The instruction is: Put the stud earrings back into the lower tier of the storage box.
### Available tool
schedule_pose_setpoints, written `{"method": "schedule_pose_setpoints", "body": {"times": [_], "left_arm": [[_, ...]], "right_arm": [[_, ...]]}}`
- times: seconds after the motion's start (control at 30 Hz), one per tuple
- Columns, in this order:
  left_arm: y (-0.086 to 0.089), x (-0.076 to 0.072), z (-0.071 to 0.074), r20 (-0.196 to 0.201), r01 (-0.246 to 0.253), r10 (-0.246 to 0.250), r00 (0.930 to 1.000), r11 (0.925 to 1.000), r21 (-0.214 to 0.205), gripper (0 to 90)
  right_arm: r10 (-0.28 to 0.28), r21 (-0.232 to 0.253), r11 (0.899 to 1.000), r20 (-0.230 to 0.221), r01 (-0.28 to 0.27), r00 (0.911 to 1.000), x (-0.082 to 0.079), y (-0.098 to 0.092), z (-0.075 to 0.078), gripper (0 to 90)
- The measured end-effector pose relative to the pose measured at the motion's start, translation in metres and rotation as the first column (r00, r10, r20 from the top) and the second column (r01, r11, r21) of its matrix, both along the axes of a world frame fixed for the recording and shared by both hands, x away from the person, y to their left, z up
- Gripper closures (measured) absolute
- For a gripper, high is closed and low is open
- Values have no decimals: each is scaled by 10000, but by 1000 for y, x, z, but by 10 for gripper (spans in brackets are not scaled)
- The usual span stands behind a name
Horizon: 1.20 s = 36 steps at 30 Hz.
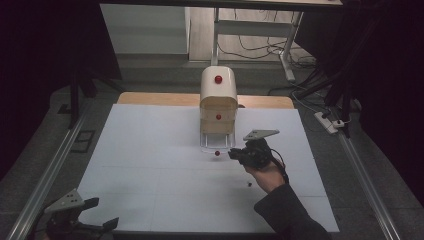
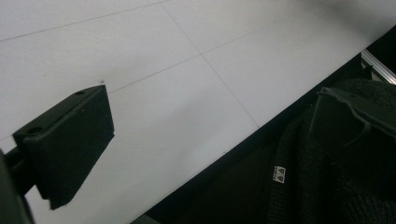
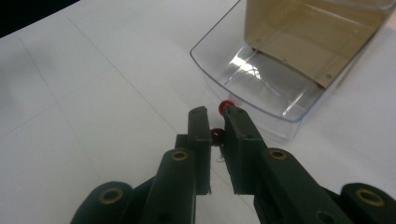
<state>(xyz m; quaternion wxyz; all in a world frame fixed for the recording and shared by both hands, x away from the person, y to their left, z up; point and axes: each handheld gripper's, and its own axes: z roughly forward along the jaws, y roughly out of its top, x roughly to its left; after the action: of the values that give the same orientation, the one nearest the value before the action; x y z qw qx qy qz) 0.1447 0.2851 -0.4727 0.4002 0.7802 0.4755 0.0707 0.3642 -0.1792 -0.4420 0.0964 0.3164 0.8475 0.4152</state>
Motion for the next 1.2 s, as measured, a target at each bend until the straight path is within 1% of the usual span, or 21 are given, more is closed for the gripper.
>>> {"method": "schedule_pose_setpoints", "body": {"times": [0.1, 0.2, 0.3, 0.33, 0.37, 0.43, 0.47, 0.57, 0.63, 0.77, 0.8, 0.93, 1.0, 1.17, 1.2], "left_arm": [[0, 0, 0, -10, -11, 11, 10000, 10000, -33, 2], [0, 0, 0, -22, -19, 19, 10000, 10000, -38, 2], [1, 0, 0, -36, -29, 29, 10000, 10000, -74, 2], [1, 0, 0, -45, -32, 31, 10000, 10000, -88, 2], [1, 1, 0, -59, -41, 40, 10000, 9999, -112, 2], [2, 1, -1, -71, -36, 35, 10000, 9999, -134, 1], [2, 1, -1, -90, -49, 48, 9999, 9999, -157, 1], [2, 1, -1, -85, -50, 49, 10000, 9999, -148, 1], [2, 1, -1, -83, -53, 51, 10000, 9999, -153, 1], [2, 1, -1, -93, -69, 67, 9999, 9998, -182, 1], [2, 1, -1, -96, -69, 67, 9999, 9998, -184, 1], [2, 1, -1, -87, -59, 58, 9999, 9999, -149, 1], [2, 1, -1, -91, -67, 66, 9999, 9999, -150, 1], [2, 1, -1, -113, -81, 80, 9999, 9999, -153, 2], [2, 1, -1, -118, -85, 83, 9999, 9998, -153, 2]], "right_arm": [[18, -13, 10000, 41, -17, 10000, 4, 4, 0, 804], [-64, 12, 10000, 182, 63, 9998, 13, 9, 1, 804], [-197, 85, 9998, 226, 195, 9996, 20, 12, 1, 804], [-197, 85, 9998, 226, 195, 9996, 20, 12, 1, 804], [-260, 90, 9996, 297, 258, 9992, 24, 15, 1, 803], [-287, 81, 9996, 329, 285, 9990, 26, 16, 1, 804], [-331, 48, 9994, 423, 329, 9986, 31, 19, 1, 804], [-421, 80, 9991, 510, 417, 9978, 38, 23, 0, 803], [-481, -5, 9988, 548, 482, 9973, 42, 25, 0, 803], [-580, 5, 9983, 624, 581, 9964, 48, 27, -1, 803], [-673, 36, 9977, 650, 672, 9956, 52, 27, -1, 803], [-780, 87, 9970, 685, 776, 9946, 60, 30, -1, 803], [-783, 22, 9969, 698, 783, 9945, 63, 32, -2, 803], [-757, -315, 9964, 792, 784, 9940, 70, 40, -9, 802], [-757, -315, 9964, 792, 784, 9940, 70, 40, -9, 802]]}}
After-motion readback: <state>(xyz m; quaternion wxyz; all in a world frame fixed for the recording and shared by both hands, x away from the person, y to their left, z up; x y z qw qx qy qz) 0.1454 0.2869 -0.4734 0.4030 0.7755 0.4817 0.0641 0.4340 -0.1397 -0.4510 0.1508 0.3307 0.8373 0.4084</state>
